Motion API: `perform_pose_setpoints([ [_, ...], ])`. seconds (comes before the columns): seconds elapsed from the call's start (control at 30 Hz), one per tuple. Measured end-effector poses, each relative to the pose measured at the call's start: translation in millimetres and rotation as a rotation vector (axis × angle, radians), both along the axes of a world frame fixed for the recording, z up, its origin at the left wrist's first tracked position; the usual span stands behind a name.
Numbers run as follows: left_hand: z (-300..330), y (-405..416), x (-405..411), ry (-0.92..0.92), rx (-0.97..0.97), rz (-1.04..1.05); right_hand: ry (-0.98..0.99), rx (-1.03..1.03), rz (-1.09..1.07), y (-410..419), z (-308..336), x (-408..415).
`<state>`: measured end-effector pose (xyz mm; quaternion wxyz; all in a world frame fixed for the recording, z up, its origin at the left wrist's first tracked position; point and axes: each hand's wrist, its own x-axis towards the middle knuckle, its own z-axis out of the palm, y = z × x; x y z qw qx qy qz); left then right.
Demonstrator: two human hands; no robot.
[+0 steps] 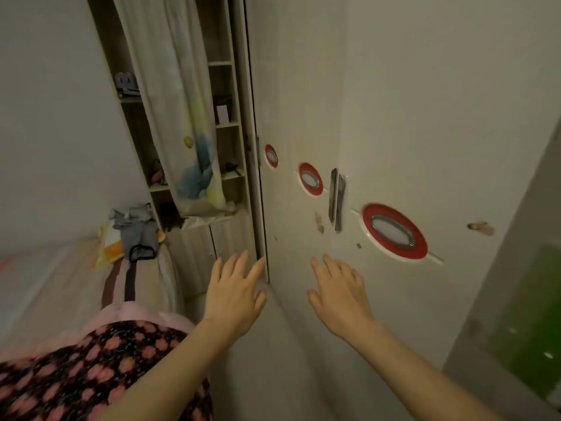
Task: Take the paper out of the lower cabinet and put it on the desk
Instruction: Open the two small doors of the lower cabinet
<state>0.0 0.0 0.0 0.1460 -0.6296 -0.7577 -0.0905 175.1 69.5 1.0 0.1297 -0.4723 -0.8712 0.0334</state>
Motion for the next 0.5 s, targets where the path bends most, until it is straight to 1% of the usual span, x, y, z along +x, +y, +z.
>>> perform_pose_setpoints([
  [0.07,-5,27,-19,-0.015,0.004,0.029,0.055,-0.009,0.032,30,-5,-19],
  [0.17,-12,75,-51,-0.027,-0.032,0.077,0.08,-0.017,0.092,81,-9,-55],
  [0.33,-23,135,-89,-0.095,-0.052,0.159,0.046,-0.041,0.168,153,-16,-106],
  [0.5,-41,187,-147,-0.141,-0.092,0.256,-0.006,-0.102,0.236,222,-40,-170],
])
